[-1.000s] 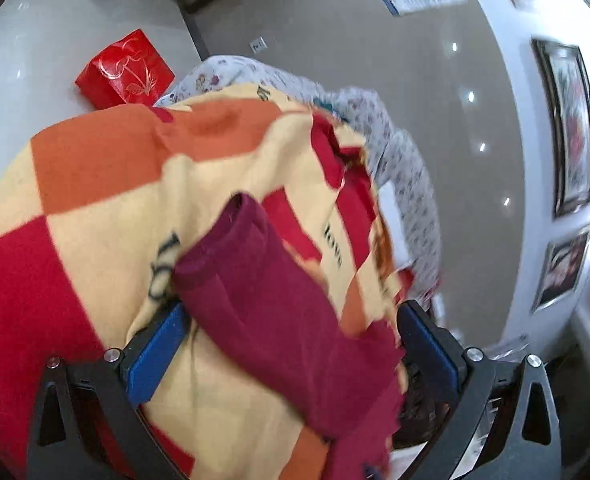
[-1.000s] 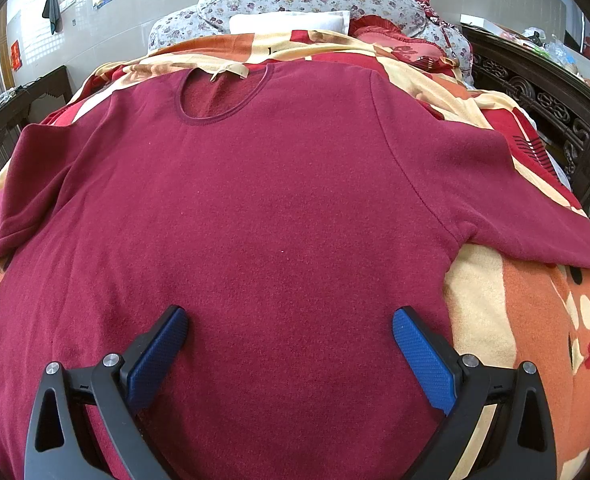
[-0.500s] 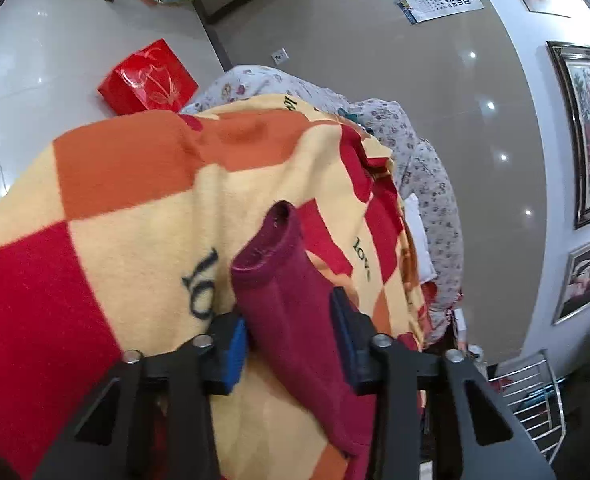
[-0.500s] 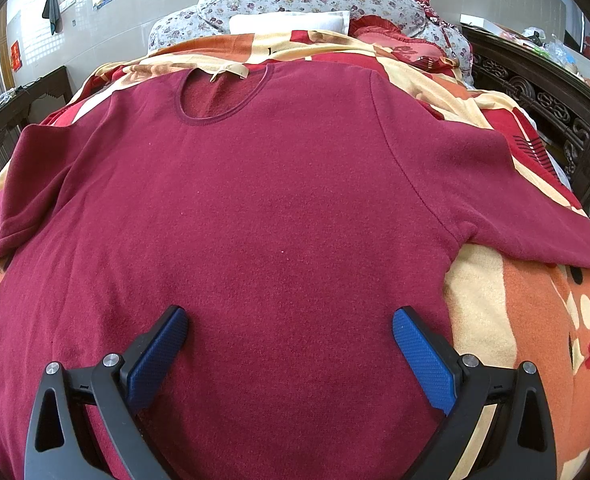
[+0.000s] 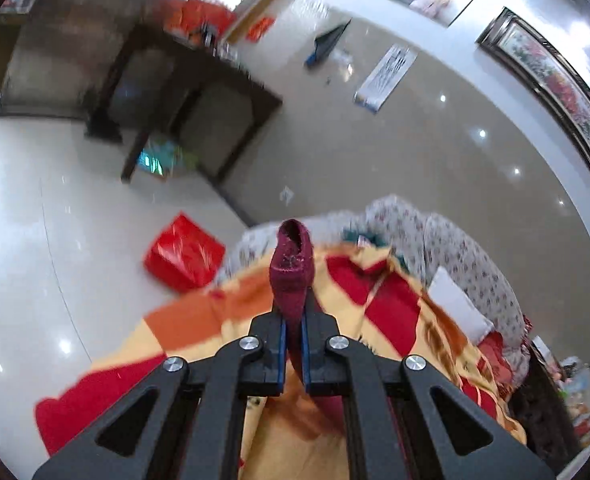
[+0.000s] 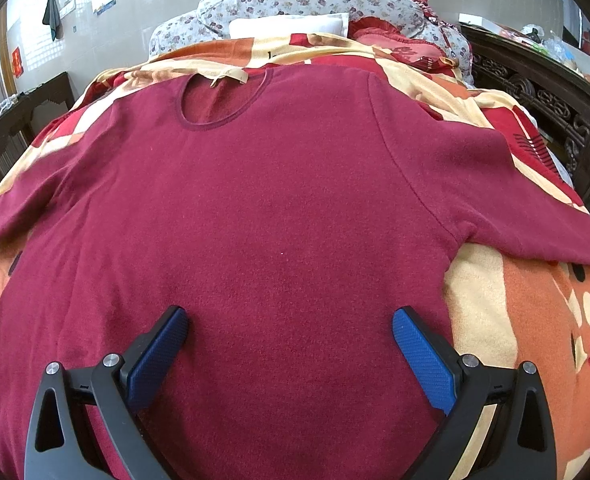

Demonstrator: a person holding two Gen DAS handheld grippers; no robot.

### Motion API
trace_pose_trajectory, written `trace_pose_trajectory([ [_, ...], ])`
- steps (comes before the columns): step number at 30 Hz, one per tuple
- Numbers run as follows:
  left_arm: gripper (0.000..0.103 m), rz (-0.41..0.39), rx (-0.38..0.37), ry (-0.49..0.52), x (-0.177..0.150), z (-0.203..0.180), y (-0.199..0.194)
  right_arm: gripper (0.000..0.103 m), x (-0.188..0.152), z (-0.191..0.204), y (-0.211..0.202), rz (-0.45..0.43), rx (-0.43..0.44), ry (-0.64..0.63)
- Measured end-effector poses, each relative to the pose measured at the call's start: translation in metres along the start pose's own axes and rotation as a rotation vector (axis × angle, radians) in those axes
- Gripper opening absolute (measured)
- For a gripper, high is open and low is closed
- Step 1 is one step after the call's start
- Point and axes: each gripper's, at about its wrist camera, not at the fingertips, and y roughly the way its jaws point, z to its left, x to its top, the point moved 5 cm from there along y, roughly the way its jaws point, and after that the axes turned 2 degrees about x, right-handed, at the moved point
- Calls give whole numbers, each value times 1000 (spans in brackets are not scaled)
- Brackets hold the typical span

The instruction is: Fold small clothes

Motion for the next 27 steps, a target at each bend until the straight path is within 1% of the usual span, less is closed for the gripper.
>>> trace_pose_trajectory([
  [2, 5, -4, -17, 34, 0, -14, -2, 103, 0, 0, 0, -2, -1, -1],
  [4, 5, 24, -60, 65, -8, -35, 1, 103, 1, 0, 0, -4, 2, 2],
  [6, 5, 64, -138, 145, -28, -71, 4, 103, 1, -2, -2, -11, 11, 13],
  [8, 5, 110, -237, 220, -53, -112, 5, 103, 1, -6, -6, -34, 15, 37],
  [10, 5, 172, -347, 291, -84, -158, 9, 103, 1, -10, -9, -50, 26, 61],
  [11, 5, 203, -397, 334, -105, -185, 9, 103, 1, -12, -10, -56, 28, 72],
  [13, 5, 240, -465, 382, -139, -227, 10, 103, 2, -15, -12, -65, 31, 88],
  [14, 5, 272, -497, 401, -160, -251, 12, 103, 2, -15, -12, -68, 35, 93],
  [17, 5, 331, -571, 478, -217, -307, 9, 103, 2, -20, -14, -84, 34, 126],
  [19, 5, 373, -610, 533, -256, -336, 8, 103, 1, -25, -15, -90, 33, 159],
  [20, 5, 412, -627, 555, -278, -352, 10, 103, 1, -30, -16, -93, 35, 185],
  [22, 5, 468, -643, 577, -308, -366, 10, 103, 0, -34, -19, -101, 34, 212],
  [23, 5, 490, -644, 597, -324, -375, 11, 103, -1, -36, -22, -108, 2, 223],
  [24, 5, 496, -639, 611, -335, -378, 12, 103, -3, -43, -27, -117, -60, 255],
  [25, 5, 503, -639, 624, -344, -382, 13, 103, -5, -51, -31, -128, -81, 296],
  [27, 5, 526, -642, 622, -355, -386, 16, 103, -10, -70, -45, -173, -67, 401],
])
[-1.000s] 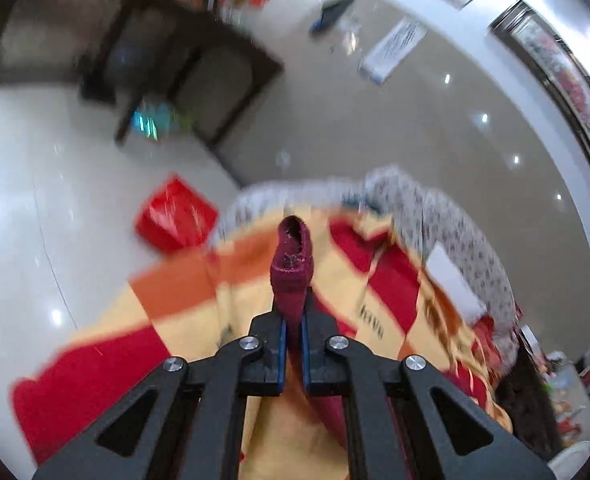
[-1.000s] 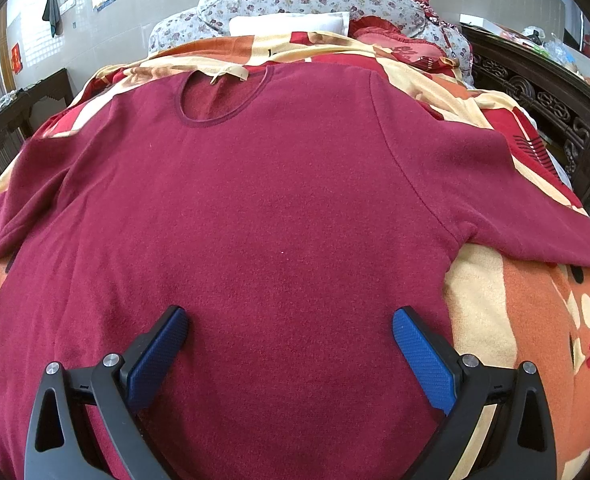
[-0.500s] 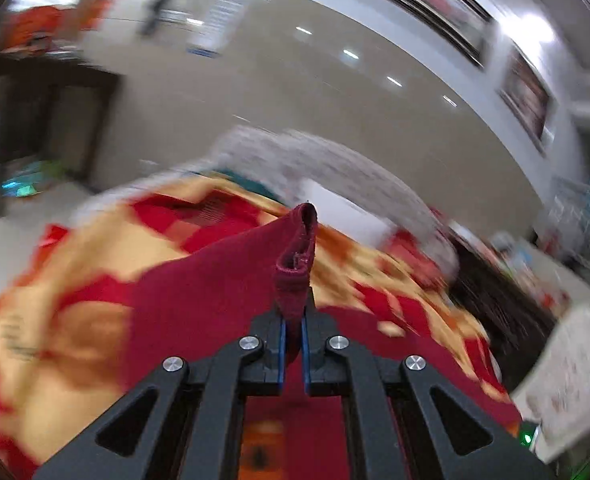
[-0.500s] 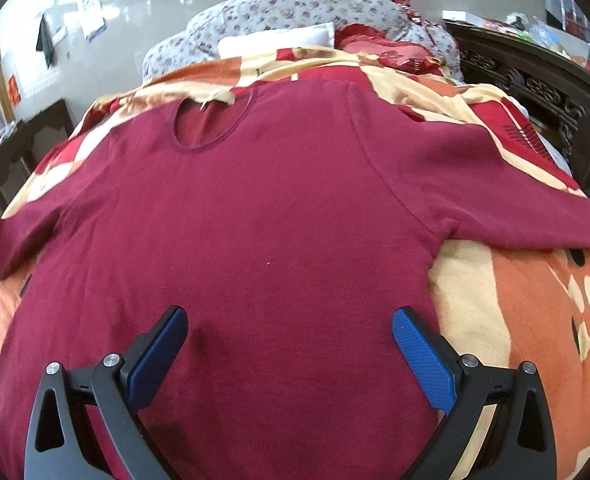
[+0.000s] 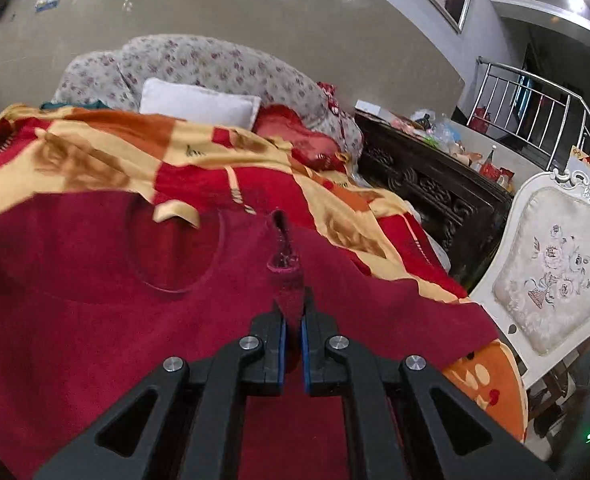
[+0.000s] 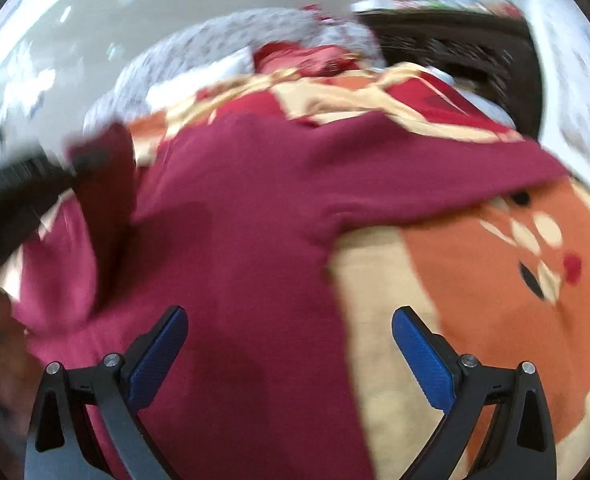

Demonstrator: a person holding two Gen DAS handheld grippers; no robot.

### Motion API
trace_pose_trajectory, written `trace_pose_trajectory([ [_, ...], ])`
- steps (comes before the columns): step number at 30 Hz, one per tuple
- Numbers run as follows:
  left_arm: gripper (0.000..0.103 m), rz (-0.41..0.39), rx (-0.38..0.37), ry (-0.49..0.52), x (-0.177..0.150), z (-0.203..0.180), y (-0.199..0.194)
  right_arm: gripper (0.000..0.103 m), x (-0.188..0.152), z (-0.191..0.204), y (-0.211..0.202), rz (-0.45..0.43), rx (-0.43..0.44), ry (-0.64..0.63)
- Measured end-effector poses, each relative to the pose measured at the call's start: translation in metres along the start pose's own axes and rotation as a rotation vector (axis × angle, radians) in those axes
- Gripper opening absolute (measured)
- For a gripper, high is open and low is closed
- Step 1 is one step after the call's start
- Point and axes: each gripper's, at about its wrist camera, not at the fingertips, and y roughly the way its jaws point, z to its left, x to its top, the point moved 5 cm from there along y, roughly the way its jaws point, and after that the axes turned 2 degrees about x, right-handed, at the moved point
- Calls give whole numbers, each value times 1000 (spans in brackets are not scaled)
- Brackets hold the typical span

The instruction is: Fold small clothes

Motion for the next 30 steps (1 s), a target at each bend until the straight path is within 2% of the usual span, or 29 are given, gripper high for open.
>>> trace_pose_trajectory([
  [2, 5, 19, -21, -16, -3, -4, 14, 103, 3, -22, -17, -54, -64, 102],
  [4, 5, 32, -35, -15, -9, -12, 24, 103, 4, -34, -26, -73, -74, 147],
  [9, 5, 62, -64, -3, -17, -28, 43, 103, -1, -42, -21, -73, -29, 215],
  [12, 6, 109, -97, -2, -25, -34, 51, 103, -3, -53, -24, -94, 2, 281],
  [13, 9, 133, -108, 2, -28, -36, 54, 103, -4, -53, -23, -97, 2, 288],
  [15, 28, 171, -129, 3, -34, -39, 57, 103, -6, -55, -24, -97, 9, 294],
  [16, 46, 179, -148, -3, -36, -41, 55, 103, -6, -53, -23, -93, 13, 290],
  [17, 55, 174, -158, -8, -37, -42, 49, 103, -6, -52, -22, -89, 14, 285],
  [21, 55, 160, -196, -3, -38, -37, 10, 103, -6, -52, -22, -93, 15, 279],
  [24, 56, 130, -135, 35, -32, -6, -27, 103, -5, -54, -24, -106, 18, 284],
  [27, 56, 69, 51, 62, -22, 56, -59, 103, 0, -45, -30, -102, -11, 232],
  [28, 56, 53, 130, 37, -20, 82, -69, 103, 7, -34, -28, -67, 10, 168],
  [30, 53, 30, 195, -75, -20, 135, -88, 103, 22, -8, -28, -31, 79, 32],
])
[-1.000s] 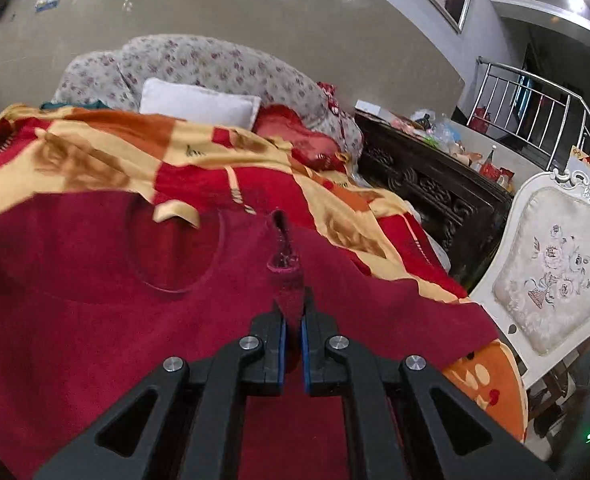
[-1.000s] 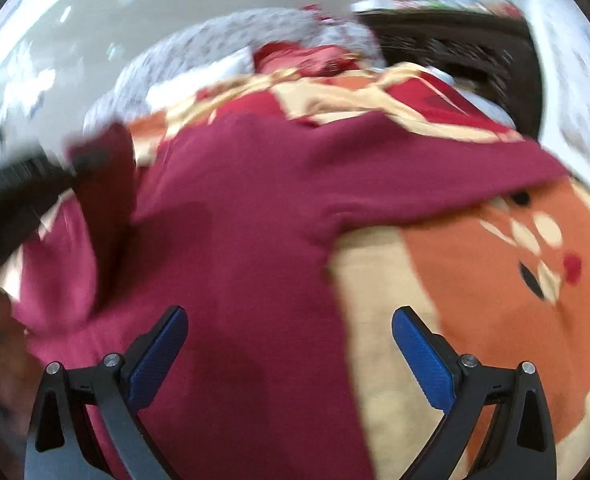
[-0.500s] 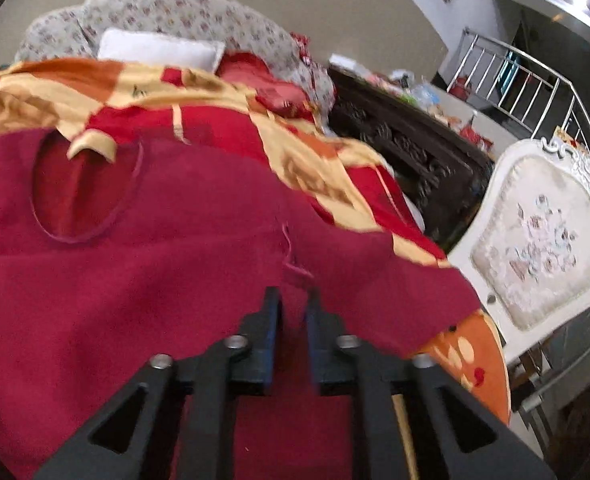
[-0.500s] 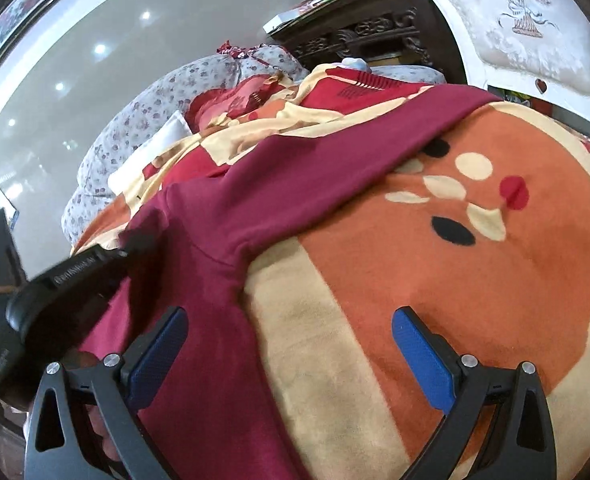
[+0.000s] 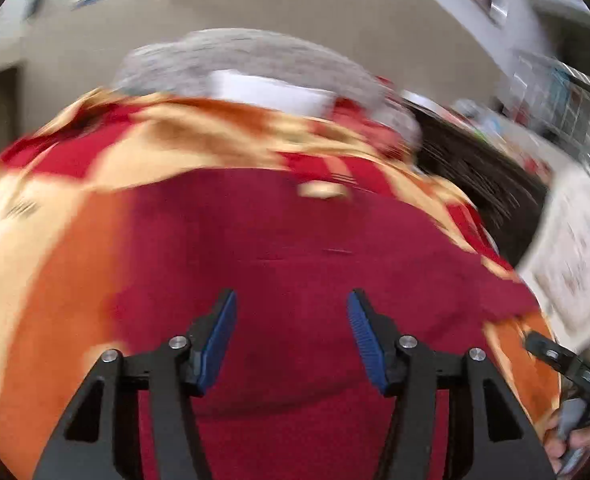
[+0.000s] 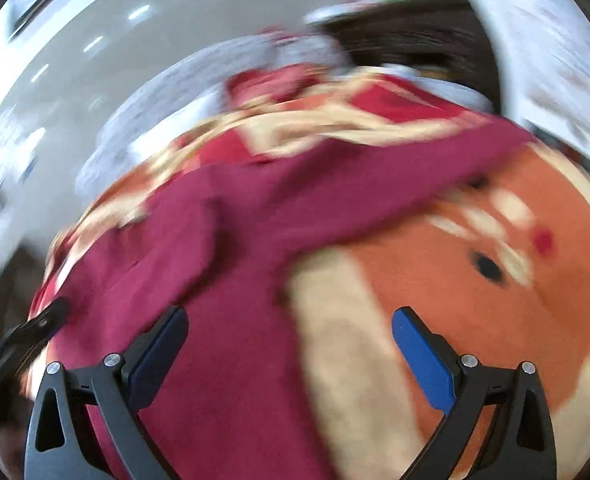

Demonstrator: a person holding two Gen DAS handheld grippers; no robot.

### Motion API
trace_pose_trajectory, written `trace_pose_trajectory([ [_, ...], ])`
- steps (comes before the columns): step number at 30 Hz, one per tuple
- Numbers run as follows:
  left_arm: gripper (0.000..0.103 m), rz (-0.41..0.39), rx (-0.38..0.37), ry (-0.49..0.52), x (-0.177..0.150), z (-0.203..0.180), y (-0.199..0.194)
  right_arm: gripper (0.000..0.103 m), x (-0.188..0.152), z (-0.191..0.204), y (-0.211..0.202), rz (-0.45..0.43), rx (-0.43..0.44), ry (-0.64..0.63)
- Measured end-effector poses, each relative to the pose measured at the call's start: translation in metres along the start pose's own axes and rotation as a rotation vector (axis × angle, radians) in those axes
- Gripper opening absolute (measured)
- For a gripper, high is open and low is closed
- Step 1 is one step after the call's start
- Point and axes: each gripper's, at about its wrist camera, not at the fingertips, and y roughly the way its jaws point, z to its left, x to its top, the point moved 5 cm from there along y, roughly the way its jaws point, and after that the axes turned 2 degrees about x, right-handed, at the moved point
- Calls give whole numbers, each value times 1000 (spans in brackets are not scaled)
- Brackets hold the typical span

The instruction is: Fold small clothes

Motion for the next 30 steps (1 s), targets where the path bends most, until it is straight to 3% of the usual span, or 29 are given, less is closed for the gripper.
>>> trace_pose_trajectory([
  [2, 46, -6, 37, -93, 0, 36, -3, 103, 14, 35, 5, 34, 81, -205],
  [5, 43, -8, 40, -183, -1, 58, 2, 103, 30, 86, 21, 60, 218, -473],
  [9, 43, -24, 39, -196, 13, 54, 14, 103, 32, 117, 72, 177, 239, -647],
  [11, 43, -38, 18, -213, 24, 48, 16, 102, 34, 107, 101, 245, 193, -620],
  [14, 43, -58, 3, -193, 36, 40, 21, 103, 34, 63, 127, 323, 34, -514],
  [16, 43, -19, 25, -172, 35, 40, 37, 103, 31, 37, 127, 299, 16, -457],
  [19, 43, 39, 115, -141, 25, 50, 64, 103, 27, 13, 110, 289, 1, -411],
  [25, 45, 11, 71, -185, 17, 58, 64, 103, 51, -11, 69, 161, 109, -305],
  [30, 45, -15, 38, -225, 17, 64, 59, 98, 53, 34, 74, 161, 307, -417],
])
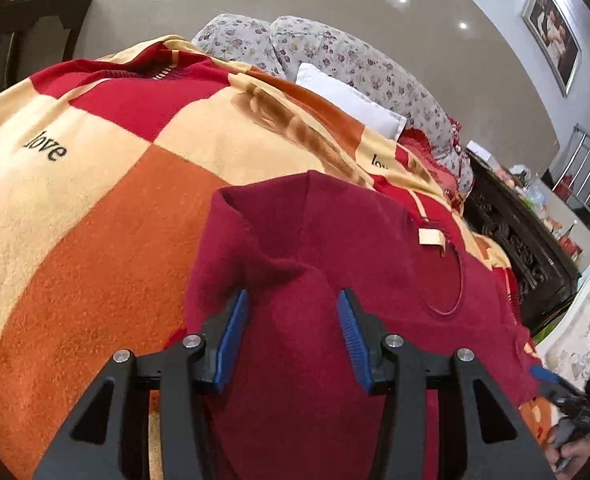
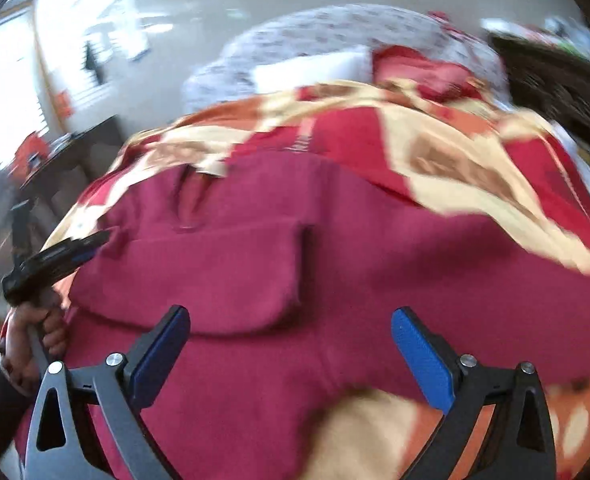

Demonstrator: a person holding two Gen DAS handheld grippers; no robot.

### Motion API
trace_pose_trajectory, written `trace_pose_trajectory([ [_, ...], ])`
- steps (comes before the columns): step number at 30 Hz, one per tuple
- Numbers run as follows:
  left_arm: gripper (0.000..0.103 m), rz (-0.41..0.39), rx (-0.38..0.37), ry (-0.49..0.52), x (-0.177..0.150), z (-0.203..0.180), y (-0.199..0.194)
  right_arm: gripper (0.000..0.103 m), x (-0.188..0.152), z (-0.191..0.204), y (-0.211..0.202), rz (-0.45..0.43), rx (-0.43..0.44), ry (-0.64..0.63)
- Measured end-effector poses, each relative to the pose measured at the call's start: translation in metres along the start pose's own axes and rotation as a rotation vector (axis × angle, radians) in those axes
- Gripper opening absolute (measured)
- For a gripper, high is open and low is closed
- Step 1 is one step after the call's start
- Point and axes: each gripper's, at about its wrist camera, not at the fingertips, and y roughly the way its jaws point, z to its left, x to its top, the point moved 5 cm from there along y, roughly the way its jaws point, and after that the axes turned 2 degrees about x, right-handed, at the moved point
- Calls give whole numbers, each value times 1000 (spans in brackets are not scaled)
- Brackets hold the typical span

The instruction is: Fold small clothes

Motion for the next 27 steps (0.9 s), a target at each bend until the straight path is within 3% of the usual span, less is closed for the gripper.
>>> trace_pose_trajectory([
  [3, 45, -9, -13, -21, 0, 3, -3, 66, 3, -2, 27, 60, 1, 17],
  [5, 46, -13, -21, -34, 0, 5, -4, 58, 3, -9, 42, 86, -6, 39],
  [8, 45, -17, -29, -55, 0, 7, -4, 39, 5, -6, 43, 67, 6, 26],
  [9, 45, -17, -29, -58, 0, 8, -4, 23, 7, -3, 41, 58, 31, 28],
  [11, 45, -18, -27, -61, 0, 8, -4, 20, 6, 3, 39, 73, 49, 11],
  [13, 45, -19, -26, -61, 0, 8, -4, 8, 4, 3, 42, 106, 1, 0],
  [14, 45, -20, -28, -62, 1, 8, -4, 8, 3, -4, 43, 118, -36, 36],
  [17, 45, -28, -34, -71, 1, 10, -6, 7, -1, -15, 31, 91, -6, 179],
  [24, 46, -25, -45, -55, 1, 7, -5, 6, -18, -27, 17, 69, -114, 264],
  [27, 46, 0, -15, -53, -1, 7, 0, 6, -25, -34, 16, 62, -106, 346],
])
